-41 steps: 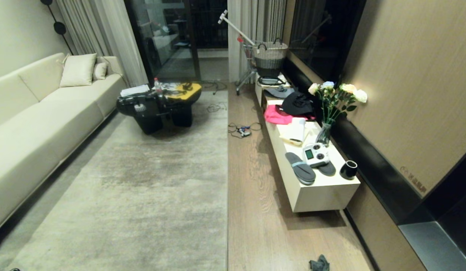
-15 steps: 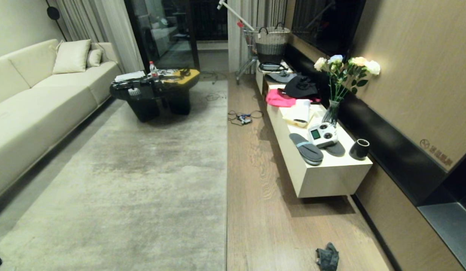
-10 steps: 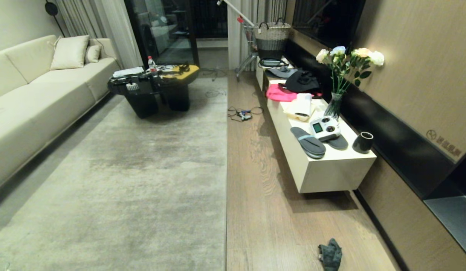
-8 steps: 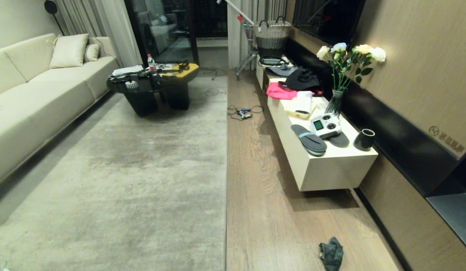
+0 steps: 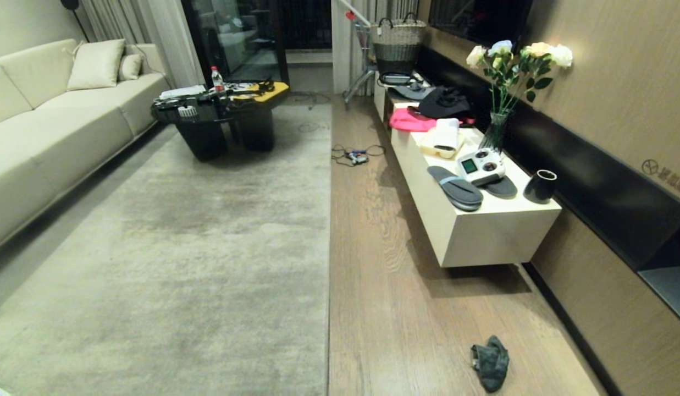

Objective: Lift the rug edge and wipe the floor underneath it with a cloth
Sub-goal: Pick up the rag

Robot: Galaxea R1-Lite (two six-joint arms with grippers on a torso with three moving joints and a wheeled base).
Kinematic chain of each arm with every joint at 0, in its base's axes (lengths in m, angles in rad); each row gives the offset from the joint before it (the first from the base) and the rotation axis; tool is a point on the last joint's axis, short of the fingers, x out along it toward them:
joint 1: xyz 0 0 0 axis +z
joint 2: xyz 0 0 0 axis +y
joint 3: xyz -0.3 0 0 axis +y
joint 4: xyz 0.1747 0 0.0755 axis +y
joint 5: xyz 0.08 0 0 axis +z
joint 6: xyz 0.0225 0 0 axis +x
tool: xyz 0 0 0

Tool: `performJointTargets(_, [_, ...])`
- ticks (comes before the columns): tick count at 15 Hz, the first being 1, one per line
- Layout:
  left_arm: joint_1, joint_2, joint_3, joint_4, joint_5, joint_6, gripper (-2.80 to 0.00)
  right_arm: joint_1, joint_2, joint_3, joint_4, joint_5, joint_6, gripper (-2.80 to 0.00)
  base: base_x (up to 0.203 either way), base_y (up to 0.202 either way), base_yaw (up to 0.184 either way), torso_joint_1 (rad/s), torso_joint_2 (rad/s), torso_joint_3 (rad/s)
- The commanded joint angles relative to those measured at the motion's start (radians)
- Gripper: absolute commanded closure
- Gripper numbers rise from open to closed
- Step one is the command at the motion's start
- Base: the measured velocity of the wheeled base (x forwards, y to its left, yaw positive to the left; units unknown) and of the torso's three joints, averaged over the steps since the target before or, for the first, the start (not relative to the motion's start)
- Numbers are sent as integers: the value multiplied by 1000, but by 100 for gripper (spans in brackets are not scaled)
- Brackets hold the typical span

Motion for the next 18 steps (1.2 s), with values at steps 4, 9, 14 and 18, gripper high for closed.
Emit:
performJointTargets(4, [0,2,0,-1,0,0,0,0,1,0,-1,0,1,0,0,0,0,3,169,180])
performJointTargets(9, [-1,2,0,-1,0,0,0,0,1,0,-1,1,0,0,0,0,0,0,0,0])
performJointTargets(14, [0,2,0,-1,0,0,0,0,1,0,-1,1,0,0,0,0,0,11,65,70])
performJointTargets(18, [0,2,0,-1,0,0,0,0,1,0,-1,0,0,0,0,0,0,2,8,7])
